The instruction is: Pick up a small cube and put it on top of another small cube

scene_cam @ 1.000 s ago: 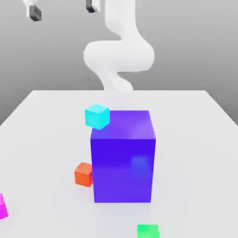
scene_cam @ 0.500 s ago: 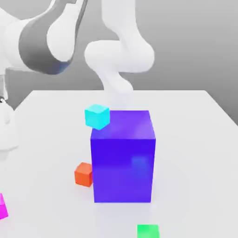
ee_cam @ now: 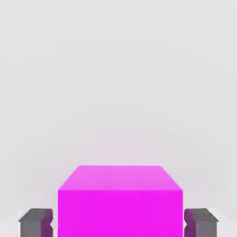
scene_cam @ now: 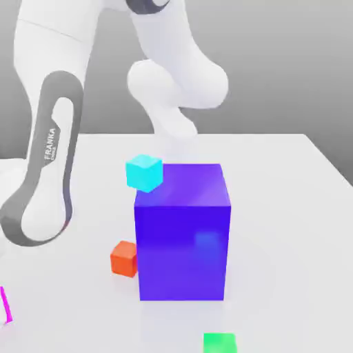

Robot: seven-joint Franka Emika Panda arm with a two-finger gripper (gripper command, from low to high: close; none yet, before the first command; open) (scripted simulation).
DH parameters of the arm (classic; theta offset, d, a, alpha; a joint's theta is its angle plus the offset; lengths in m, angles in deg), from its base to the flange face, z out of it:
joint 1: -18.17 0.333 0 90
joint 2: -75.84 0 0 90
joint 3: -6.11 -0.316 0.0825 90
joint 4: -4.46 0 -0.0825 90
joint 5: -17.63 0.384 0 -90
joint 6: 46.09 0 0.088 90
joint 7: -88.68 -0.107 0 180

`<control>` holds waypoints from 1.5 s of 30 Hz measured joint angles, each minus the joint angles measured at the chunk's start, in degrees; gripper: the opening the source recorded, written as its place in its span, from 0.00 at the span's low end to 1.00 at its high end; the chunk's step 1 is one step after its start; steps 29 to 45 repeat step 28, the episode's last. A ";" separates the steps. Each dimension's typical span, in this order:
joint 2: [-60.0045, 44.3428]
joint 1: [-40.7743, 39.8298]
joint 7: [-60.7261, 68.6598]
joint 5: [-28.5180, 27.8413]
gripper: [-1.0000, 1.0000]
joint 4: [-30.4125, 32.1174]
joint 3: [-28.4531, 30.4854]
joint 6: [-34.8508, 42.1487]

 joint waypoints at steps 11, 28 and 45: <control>10.85 7.39 2.92 -8.85 0.00 3.13 -1.15 7.09; 10.56 23.62 25.70 -22.79 1.00 5.37 -18.56 3.27; 10.56 23.62 25.70 -22.79 1.00 5.37 -18.56 3.27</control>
